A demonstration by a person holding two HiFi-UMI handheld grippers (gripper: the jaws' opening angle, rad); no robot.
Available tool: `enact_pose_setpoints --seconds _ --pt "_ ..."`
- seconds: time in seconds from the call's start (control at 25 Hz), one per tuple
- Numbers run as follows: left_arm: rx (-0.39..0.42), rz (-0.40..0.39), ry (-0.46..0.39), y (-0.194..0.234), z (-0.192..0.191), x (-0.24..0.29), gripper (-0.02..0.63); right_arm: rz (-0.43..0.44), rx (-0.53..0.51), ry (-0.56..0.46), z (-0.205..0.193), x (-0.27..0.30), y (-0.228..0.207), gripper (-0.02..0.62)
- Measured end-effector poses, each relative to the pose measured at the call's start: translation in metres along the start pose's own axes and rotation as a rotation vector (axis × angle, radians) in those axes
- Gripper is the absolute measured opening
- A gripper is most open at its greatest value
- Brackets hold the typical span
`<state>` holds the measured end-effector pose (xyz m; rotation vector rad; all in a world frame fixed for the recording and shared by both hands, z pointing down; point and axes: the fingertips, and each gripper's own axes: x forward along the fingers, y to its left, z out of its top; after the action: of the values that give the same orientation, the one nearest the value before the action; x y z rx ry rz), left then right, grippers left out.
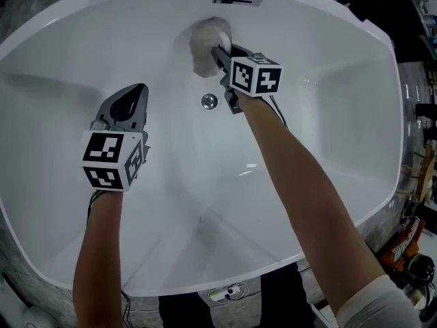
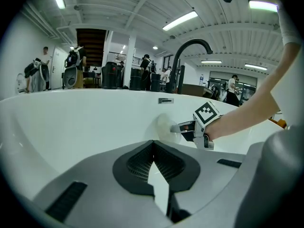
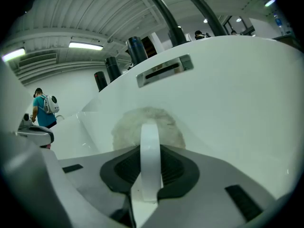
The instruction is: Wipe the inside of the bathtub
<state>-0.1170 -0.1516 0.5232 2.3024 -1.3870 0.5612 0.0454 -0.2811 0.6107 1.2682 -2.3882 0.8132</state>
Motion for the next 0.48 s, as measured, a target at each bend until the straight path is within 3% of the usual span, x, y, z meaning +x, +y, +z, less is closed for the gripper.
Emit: enact_pose_setpoints --seconds 0.48 --pt "0.012 -0.047 -0.024 -0.067 0.032 0.039 0.006 -0.025 0.011 -0.026 0.013 -0.043 -0.055 0.091"
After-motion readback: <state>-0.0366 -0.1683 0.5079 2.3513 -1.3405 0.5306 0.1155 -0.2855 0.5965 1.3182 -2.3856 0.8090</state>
